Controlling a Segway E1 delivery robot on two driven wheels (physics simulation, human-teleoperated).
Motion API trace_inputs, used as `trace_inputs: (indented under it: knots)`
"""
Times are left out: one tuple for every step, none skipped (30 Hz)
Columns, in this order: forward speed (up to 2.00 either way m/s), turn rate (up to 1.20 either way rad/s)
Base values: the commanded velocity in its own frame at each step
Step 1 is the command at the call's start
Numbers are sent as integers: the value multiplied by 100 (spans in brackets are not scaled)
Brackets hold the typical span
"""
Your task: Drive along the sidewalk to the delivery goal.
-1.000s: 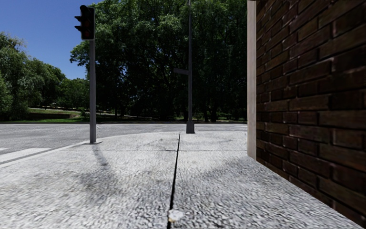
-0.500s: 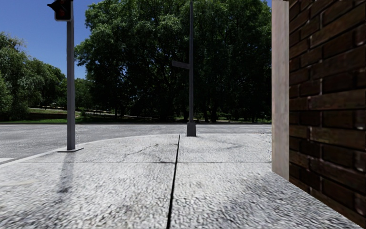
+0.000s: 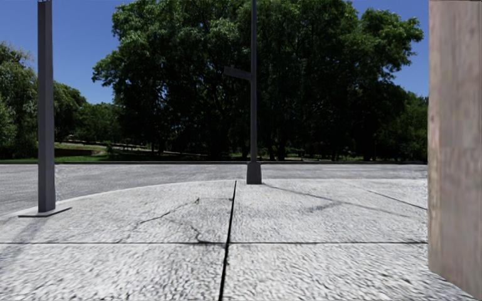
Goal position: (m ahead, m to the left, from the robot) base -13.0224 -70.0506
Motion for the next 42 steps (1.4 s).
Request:
trace_inputs:
  knots:
    - [195, -12]
    - [195, -21]
    - [195, -26]
    - [195, -26]
    - [195, -36]
    - [195, -41]
    - [195, -43]
    - [195, -43]
    - [195, -43]
    - [195, -43]
    - [195, -45]
    - [195, -46]
    - [195, -46]
    - [195, -46]
    - [195, -46]
    - [193, -47]
    - [192, -47]
    - [192, -47]
    - [192, -47]
    - [188, -48]
    - [185, -48]
    - [185, -48]
    - [181, -48]
    - [178, -48]
    - [178, -48]
    - [177, -48]
    - [177, -48]
    - [176, -48]
    - [176, -50]
    - [173, -55]
    - [170, -60]
    - [170, -60]
    - [168, -61]
    - [168, -61]
    - [167, -61]
    - [167, -61]
    - [167, -61]
    - [167, -61]
    - [167, -61]
    - [167, -61]
    - [167, -61]
    - [167, -61]
